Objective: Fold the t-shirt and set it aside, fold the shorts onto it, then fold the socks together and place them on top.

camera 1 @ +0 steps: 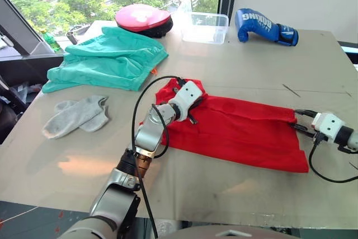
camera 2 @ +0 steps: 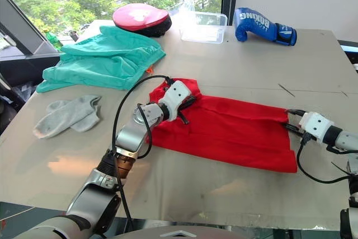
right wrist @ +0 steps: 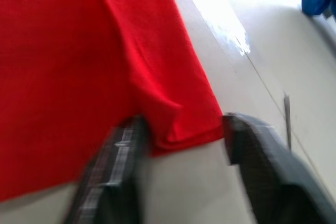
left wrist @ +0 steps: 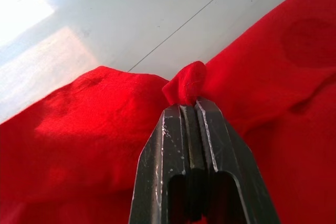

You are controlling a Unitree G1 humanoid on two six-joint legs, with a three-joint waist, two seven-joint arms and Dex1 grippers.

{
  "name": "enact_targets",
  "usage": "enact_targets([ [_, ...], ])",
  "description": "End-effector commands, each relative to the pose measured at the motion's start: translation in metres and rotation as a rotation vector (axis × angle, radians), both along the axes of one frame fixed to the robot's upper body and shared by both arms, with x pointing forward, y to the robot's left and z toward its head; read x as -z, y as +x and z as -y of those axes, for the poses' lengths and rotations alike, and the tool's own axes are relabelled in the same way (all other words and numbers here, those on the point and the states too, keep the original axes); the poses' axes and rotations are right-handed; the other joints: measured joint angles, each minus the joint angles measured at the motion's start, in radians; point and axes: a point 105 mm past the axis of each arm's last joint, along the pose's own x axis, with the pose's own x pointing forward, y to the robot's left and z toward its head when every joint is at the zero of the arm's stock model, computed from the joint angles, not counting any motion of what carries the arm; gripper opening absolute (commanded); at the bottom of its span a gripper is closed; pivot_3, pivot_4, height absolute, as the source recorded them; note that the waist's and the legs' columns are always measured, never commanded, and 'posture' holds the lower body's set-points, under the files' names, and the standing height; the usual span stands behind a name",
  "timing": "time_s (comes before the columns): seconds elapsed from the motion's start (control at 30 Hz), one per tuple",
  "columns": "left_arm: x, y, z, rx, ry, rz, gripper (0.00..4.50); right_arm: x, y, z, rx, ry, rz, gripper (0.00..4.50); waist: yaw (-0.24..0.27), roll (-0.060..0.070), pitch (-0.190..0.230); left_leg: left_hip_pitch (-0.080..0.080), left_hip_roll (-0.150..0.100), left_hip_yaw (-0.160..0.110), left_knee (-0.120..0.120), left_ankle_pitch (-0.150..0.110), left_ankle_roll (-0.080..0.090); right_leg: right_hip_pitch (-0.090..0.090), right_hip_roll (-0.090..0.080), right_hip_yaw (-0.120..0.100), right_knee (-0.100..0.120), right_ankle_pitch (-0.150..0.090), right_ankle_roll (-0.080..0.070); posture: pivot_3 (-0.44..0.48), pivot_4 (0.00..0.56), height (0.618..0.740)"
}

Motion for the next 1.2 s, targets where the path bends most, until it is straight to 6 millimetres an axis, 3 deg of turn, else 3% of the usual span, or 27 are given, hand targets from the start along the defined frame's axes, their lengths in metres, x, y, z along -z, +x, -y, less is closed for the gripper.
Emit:
enact_targets([
  [0.03,-0.009,-0.004,0.004,0.028,0.015,0.038,0.00,-0.018,-0.007,0.009,0.000,0.052,-0.078,4.25,0.000,0.000,0.000,0.000,0.000,0.000,0.000,0.000,0.000,0.000,0.000,0.000,0.000,0.000,0.000,0.000,0.150,0.735],
  [0.07,-0.009,-0.004,0.003,0.029,0.018,0.038,0.00,-0.023,-0.008,0.010,0.006,0.082,-0.110,4.44,0.000,0.000,0.000,0.000,0.000,0.000,0.000,0.000,0.000,0.000,0.000,0.001,0.000,0.000,0.000,0.000,0.150,0.735],
  [0.27,-0.012,-0.006,0.000,0.032,0.037,0.043,0.00,-0.047,-0.017,-0.001,0.005,0.245,-0.310,4.44,-0.001,0.000,0.000,0.000,0.000,0.000,-0.001,-0.002,0.003,0.000,0.000,0.003,0.000,0.000,0.000,0.000,0.150,0.735],
  [0.43,-0.016,-0.011,-0.002,0.044,0.049,0.038,0.00,-0.066,-0.005,-0.023,0.002,0.360,-0.283,4.44,-0.001,0.000,0.000,0.000,0.000,-0.001,0.000,-0.003,0.004,0.000,0.000,0.002,0.000,0.000,0.000,0.000,0.150,0.735],
  [0.57,-0.016,-0.020,-0.003,0.087,0.050,-0.006,0.00,-0.068,0.003,-0.044,-0.025,0.389,-0.262,4.44,0.002,-0.001,0.000,0.000,0.000,-0.001,0.000,-0.003,0.005,0.000,0.000,0.002,0.000,0.000,0.000,0.000,0.150,0.735],
  [0.7,-0.015,-0.030,-0.007,0.132,0.052,-0.089,1.44,-0.068,0.006,-0.060,-0.052,0.398,-0.243,4.50,0.003,-0.001,0.000,-0.001,0.000,-0.001,0.000,-0.003,0.004,-0.001,0.000,0.000,0.000,0.000,0.000,0.000,0.150,0.735],
  [0.9,-0.023,-0.034,-0.016,0.147,0.077,-0.087,4.27,-0.073,0.010,-0.065,-0.052,0.412,-0.219,4.50,0.003,-0.001,0.001,-0.001,0.000,-0.001,0.000,-0.003,0.005,-0.001,0.000,-0.002,0.000,0.000,0.000,0.000,0.150,0.735],
  [0.97,-0.035,-0.037,-0.016,0.189,0.037,-0.097,4.42,-0.074,0.010,-0.067,-0.054,0.419,-0.214,4.50,0.002,-0.001,0.001,-0.001,0.000,-0.001,-0.001,-0.003,0.005,-0.001,0.001,-0.002,0.000,0.000,0.000,0.000,0.150,0.735],
  [1.07,-0.068,-0.034,-0.016,0.250,-0.105,-0.100,4.42,-0.077,0.008,-0.071,-0.056,0.444,-0.217,4.50,0.002,-0.002,0.001,-0.002,0.000,-0.002,-0.001,-0.003,0.005,-0.002,0.001,-0.002,0.000,0.000,0.000,0.000,0.150,0.735],
  [1.2,-0.097,-0.010,-0.029,0.255,-0.206,-0.111,4.42,-0.080,0.002,-0.081,-0.067,0.496,-0.223,4.50,0.004,-0.002,0.002,-0.004,0.000,-0.003,0.000,-0.003,0.005,-0.002,0.001,-0.005,0.000,0.000,0.000,0.000,0.150,0.735],
])
